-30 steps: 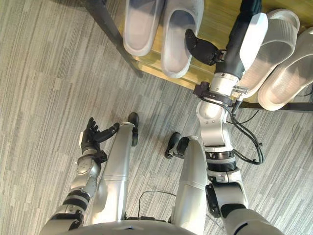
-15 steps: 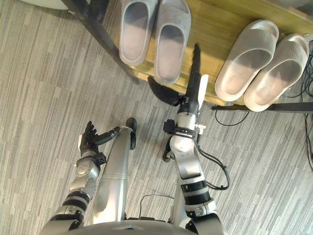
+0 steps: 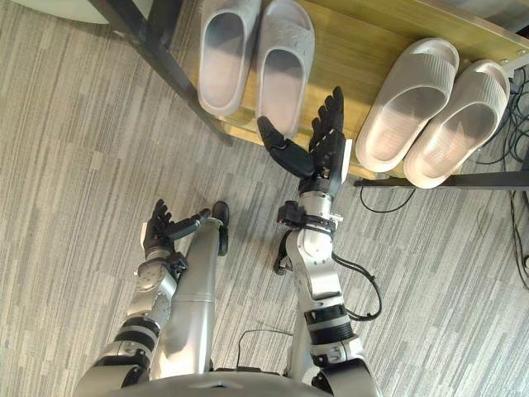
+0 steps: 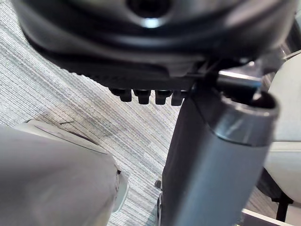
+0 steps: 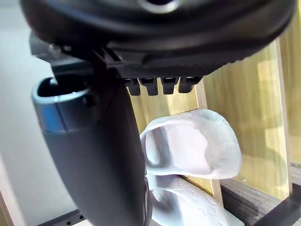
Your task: Organize the slippers on the shoe rack
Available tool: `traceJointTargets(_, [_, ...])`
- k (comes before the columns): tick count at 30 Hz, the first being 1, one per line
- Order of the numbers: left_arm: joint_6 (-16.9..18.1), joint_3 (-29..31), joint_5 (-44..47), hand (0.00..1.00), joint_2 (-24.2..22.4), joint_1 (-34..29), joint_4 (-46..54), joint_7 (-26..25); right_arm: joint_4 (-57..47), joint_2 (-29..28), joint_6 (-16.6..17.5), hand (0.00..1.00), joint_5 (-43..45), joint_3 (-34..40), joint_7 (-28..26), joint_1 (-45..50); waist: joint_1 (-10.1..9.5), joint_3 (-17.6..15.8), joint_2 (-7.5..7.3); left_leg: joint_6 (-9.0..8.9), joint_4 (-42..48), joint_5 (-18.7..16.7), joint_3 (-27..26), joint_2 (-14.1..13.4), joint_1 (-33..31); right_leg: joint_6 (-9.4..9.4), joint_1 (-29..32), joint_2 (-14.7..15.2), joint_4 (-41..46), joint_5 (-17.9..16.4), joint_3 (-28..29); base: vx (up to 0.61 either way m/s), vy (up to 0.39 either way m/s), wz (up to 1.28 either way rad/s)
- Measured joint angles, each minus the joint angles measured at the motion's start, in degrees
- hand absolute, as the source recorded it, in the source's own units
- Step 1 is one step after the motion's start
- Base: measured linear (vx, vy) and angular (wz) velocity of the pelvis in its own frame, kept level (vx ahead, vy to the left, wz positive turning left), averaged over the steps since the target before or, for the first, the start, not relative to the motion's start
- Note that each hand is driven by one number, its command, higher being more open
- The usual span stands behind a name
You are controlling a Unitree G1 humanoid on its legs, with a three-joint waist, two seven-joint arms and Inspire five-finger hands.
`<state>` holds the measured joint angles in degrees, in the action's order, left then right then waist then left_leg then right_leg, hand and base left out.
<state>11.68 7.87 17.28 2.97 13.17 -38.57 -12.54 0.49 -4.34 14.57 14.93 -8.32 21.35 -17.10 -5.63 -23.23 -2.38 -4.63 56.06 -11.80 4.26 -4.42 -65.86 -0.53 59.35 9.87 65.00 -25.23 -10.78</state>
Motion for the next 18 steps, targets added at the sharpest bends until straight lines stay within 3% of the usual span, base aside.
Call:
traceJointTargets(11, [-1.0,0.1,0.0,1.0,-0.3,0.9,-0.5,0.1,5.5,0.8,0.0,1.0,7.7,-0.1,-0.9,-9.4,-0.47,-0.4,0.02,-0.56,-0.8,0.5,0.4,0.4,0.5,-0.12,-0.4,0.3,0.1,-0.1,-0.5,0.0,0.002,0.03])
traceJointTargets(18, [-0.9,0.3,0.0,1.0,-0.6,1.4,-0.4,0.0,7.0,2.2,-0.5,1.0,7.6,0.0,-0.4,-12.6,-0.75,-1.1,0.1,-0.65,-0.8,0.6,0.8,0.8,0.5,-0.37,-0.6,0.7,0.5,-0.5,-0.8,0.0,0.011,0.04])
